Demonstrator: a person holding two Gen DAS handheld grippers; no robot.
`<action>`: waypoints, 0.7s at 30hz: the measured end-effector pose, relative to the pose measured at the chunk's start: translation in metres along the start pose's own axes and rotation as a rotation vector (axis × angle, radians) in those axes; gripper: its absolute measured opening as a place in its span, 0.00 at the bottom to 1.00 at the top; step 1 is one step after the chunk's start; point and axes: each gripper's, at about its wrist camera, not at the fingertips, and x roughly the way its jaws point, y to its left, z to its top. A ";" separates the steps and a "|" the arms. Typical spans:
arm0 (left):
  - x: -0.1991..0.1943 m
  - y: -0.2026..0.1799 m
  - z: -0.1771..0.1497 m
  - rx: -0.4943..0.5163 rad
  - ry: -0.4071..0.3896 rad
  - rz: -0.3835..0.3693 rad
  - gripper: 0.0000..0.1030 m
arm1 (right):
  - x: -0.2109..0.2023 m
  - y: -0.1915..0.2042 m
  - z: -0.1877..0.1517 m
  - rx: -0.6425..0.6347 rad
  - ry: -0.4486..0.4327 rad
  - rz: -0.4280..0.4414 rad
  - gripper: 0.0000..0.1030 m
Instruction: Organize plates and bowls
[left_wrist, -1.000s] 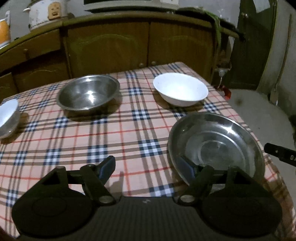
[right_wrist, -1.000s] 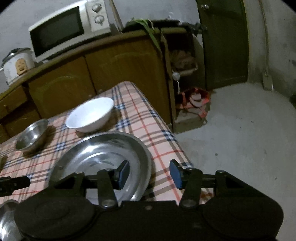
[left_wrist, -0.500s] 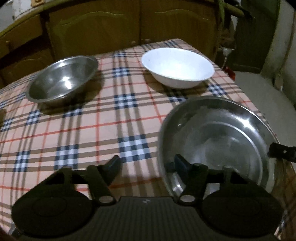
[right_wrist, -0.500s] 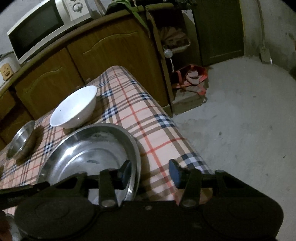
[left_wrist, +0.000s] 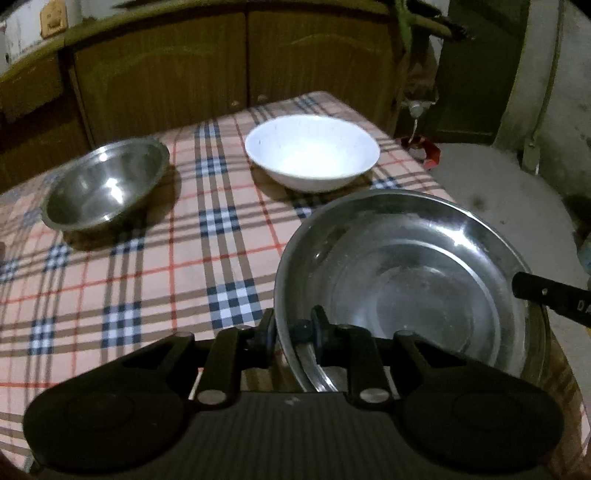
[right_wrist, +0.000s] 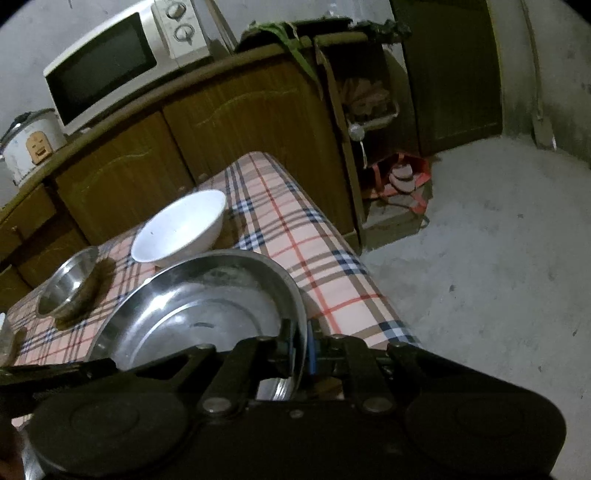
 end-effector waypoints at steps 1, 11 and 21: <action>-0.004 -0.001 0.000 0.003 -0.005 0.001 0.20 | -0.005 0.001 0.000 0.001 -0.010 0.003 0.11; -0.054 0.001 -0.010 0.017 -0.063 0.013 0.20 | -0.061 0.015 -0.010 -0.032 -0.084 0.021 0.11; -0.096 0.019 -0.029 0.008 -0.109 0.037 0.21 | -0.105 0.044 -0.025 -0.051 -0.122 0.038 0.11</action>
